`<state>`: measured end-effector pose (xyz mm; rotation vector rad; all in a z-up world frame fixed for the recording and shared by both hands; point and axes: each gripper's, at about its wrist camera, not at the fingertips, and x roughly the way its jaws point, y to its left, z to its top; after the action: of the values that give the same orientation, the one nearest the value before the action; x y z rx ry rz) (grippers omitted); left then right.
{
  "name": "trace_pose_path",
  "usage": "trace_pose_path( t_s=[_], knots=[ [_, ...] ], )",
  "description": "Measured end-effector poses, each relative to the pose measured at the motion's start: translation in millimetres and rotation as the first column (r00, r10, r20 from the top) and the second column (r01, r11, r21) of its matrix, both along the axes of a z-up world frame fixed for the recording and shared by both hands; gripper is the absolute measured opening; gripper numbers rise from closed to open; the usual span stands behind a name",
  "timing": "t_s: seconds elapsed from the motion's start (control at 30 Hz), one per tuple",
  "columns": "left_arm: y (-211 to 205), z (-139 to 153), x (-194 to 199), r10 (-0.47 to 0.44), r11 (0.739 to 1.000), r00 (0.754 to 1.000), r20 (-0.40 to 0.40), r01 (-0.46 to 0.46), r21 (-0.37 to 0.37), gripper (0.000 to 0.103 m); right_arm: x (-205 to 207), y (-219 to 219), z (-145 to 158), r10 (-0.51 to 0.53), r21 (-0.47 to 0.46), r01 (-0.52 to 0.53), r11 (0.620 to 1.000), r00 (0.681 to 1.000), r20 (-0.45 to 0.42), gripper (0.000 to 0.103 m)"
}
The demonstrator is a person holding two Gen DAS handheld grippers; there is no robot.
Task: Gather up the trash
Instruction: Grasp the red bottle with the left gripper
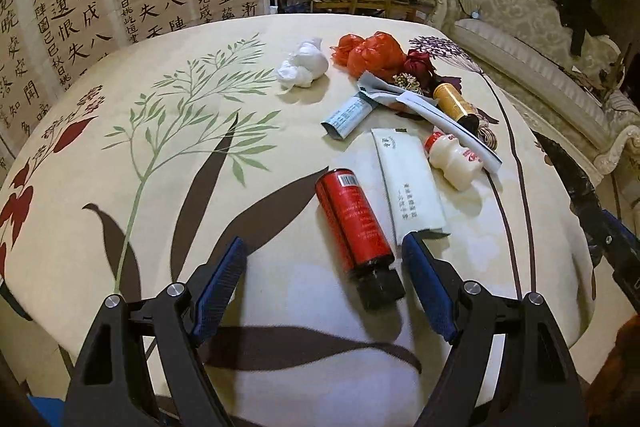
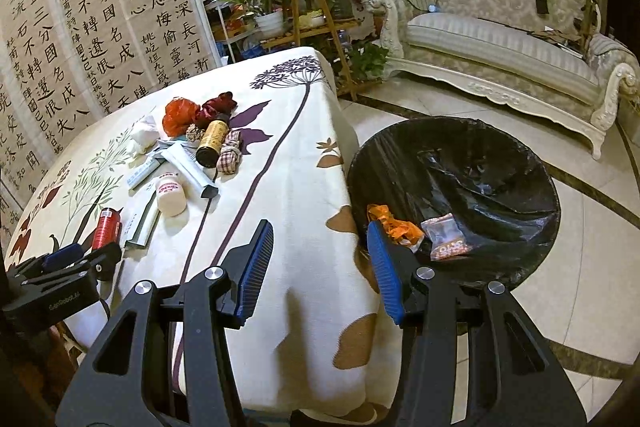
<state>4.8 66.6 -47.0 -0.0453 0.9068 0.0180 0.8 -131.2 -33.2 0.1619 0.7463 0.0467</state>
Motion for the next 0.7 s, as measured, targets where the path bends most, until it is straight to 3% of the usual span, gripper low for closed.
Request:
trace_pose_path(
  t_s=[0.1,0.27,0.33,0.57,0.7],
  knots=[
    [0.3,0.7,4.5,-0.009,1.0,1.0,0.014,0.009,0.001,0.071,3.1,5.6,2.0,0.012,0.003,-0.012,1.0,1.0,0.0,0.048],
    [1.9,2.2,9.3,-0.031,0.999,0.999,0.036,0.029,0.029,0.036,9.1,21.8,5.8,0.056,-0.006,-0.056,0.998,0.998,0.004,0.048],
    [3.2,2.2,11.5,-0.041,0.998,0.998,0.041,0.04,0.042,0.027,12.8,30.2,7.3,0.078,-0.009,-0.078,0.997,0.997,0.002,0.048],
    [19.6,4.2,18.3,-0.041,0.999,0.998,0.047,0.04,0.008,0.025,24.2,61.1,15.8,0.16,-0.011,-0.16,0.987,0.987,0.009,0.047],
    [30.3,5.7,22.8,-0.021,1.0,0.999,0.048,0.021,0.004,0.025,32.4,79.8,17.7,0.209,-0.023,-0.208,0.978,0.978,0.004,0.038]
  ],
)
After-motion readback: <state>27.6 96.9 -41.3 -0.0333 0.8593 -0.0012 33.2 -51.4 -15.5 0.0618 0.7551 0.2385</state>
